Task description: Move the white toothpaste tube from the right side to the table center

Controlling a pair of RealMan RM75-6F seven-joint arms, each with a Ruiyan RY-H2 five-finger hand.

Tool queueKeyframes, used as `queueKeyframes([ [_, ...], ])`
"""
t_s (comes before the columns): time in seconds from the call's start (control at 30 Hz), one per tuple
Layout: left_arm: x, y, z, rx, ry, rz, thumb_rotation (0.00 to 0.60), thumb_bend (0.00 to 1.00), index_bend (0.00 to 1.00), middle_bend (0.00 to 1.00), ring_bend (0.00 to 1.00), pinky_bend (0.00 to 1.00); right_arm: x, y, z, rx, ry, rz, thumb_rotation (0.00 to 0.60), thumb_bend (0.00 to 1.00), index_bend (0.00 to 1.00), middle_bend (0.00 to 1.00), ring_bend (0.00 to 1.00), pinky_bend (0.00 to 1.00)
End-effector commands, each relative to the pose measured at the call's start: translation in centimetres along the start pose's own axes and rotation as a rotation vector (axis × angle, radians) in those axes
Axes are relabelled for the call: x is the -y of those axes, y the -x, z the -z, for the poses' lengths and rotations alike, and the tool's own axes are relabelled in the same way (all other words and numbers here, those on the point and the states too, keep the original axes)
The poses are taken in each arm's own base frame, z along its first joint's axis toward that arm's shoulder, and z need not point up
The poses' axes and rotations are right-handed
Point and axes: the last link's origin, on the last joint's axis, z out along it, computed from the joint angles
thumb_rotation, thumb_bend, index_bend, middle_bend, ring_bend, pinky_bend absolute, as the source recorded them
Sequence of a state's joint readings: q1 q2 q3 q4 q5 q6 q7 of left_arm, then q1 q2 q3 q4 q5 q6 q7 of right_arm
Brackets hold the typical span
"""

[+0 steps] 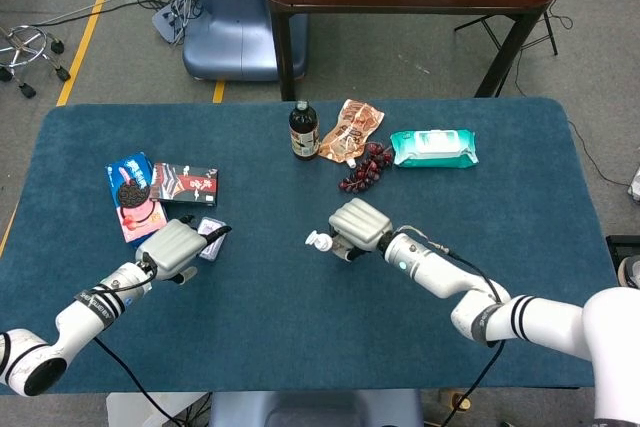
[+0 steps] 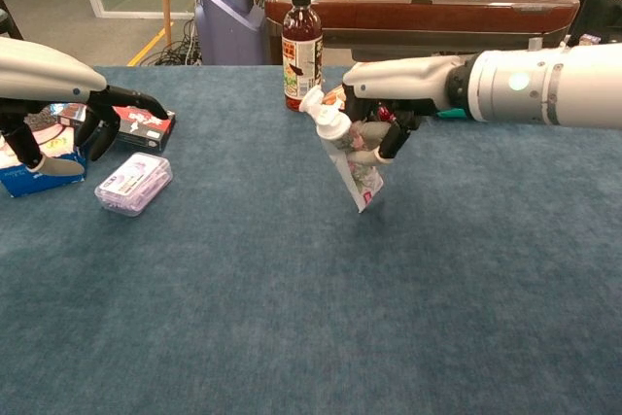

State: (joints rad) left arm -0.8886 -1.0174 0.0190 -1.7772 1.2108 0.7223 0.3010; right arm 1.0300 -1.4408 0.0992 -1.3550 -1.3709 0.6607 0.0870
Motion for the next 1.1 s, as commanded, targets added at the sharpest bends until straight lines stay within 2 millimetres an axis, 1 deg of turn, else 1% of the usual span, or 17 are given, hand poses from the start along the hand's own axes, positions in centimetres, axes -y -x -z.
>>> queueKeyframes([
  [0.03,0.0,0.0,-0.1,-0.001,0.000,0.002,0.600,0.32,0.04,0.47,0.44,0.15,0.3,-0.4,-0.8,0.003,0.005,0.001,0.600,0.74,0.93,0.73,0.66,0.42],
  [0.33,0.4,0.1,0.0,0.002,-0.014,0.013,0.600,0.32,0.04,0.47,0.44,0.15,1.0,-0.8,-3.2,0.044,0.024,0.014,0.600,0.71,0.93,0.73,0.64,0.40],
  [0.4,0.5,0.2,0.1,0.003,-0.017,0.015,0.600,0.32,0.04,0.47,0.44,0.15,1.1,-0.9,-3.6,0.062,0.026,0.029,0.600,0.68,0.90,0.72,0.62,0.39],
  [0.47,0.6,0.2,0.1,0.001,-0.022,0.018,0.600,0.32,0.04,0.47,0.44,0.15,1.3,-1.0,-3.8,0.069,0.028,0.036,0.600,0.58,0.82,0.68,0.60,0.38],
  [0.57,0.7,0.1,0.3,-0.004,-0.026,0.022,0.600,0.32,0.04,0.47,0.44,0.15,1.4,-1.3,-3.8,0.069,0.028,0.053,0.600,0.37,0.70,0.60,0.55,0.37],
  [0.63,0.8,0.1,0.4,-0.007,-0.030,0.025,0.600,0.32,0.04,0.47,0.44,0.15,1.4,-1.5,-3.6,0.064,0.031,0.063,0.600,0.23,0.60,0.53,0.50,0.37],
  [0.67,0.9,0.1,0.4,-0.008,-0.032,0.028,0.600,0.32,0.04,0.47,0.44,0.15,1.4,-1.6,-3.5,0.061,0.033,0.064,0.600,0.20,0.57,0.51,0.48,0.36],
  [0.7,0.9,0.2,0.5,-0.009,-0.034,0.030,0.600,0.32,0.04,0.47,0.44,0.15,1.4,-1.7,-3.4,0.057,0.036,0.065,0.600,0.15,0.52,0.47,0.44,0.36],
  [0.77,1.0,0.2,0.4,-0.011,-0.036,0.036,0.600,0.32,0.04,0.46,0.44,0.15,1.2,-2.0,-3.1,0.047,0.045,0.071,0.600,0.09,0.44,0.43,0.40,0.36],
  [0.83,1.1,0.3,0.5,-0.013,-0.038,0.044,0.600,0.32,0.04,0.46,0.44,0.15,1.0,-2.4,-2.7,0.036,0.055,0.068,0.600,0.05,0.40,0.39,0.38,0.36],
  [0.93,1.2,0.4,0.7,-0.022,-0.045,0.058,0.600,0.32,0.04,0.46,0.44,0.15,0.4,-3.1,-1.8,0.012,0.073,0.077,0.600,0.03,0.38,0.36,0.37,0.36],
  [1.03,1.7,0.5,1.1,-0.046,-0.069,0.093,0.600,0.32,0.04,0.46,0.44,0.15,-0.6,-4.1,-0.1,-0.029,0.105,0.071,0.600,0.02,0.36,0.35,0.36,0.36],
  [1.1,2.3,0.5,1.5,-0.074,-0.094,0.127,0.600,0.32,0.04,0.46,0.44,0.15,-1.5,-4.6,1.7,-0.062,0.134,0.073,0.600,0.02,0.35,0.35,0.35,0.36],
])
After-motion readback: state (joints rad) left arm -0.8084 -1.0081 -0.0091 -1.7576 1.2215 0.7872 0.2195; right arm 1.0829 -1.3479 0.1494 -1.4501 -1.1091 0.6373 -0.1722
